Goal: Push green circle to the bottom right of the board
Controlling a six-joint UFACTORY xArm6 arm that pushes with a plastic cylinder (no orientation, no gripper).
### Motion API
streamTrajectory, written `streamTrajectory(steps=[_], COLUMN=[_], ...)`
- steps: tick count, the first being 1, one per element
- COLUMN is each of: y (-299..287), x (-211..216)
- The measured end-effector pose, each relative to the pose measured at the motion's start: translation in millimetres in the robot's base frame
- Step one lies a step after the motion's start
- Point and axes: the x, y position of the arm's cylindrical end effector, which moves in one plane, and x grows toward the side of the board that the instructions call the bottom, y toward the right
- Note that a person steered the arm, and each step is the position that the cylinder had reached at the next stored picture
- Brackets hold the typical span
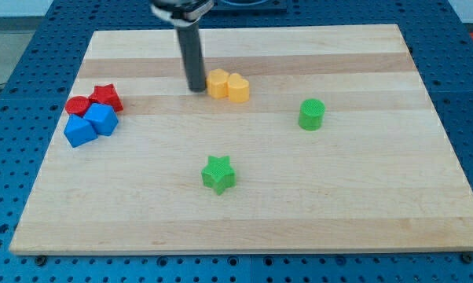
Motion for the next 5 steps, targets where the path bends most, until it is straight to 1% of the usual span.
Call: streamTrajectory(steps=[1,3,4,5], y=[47,149,163,166], x=[-3,12,47,98])
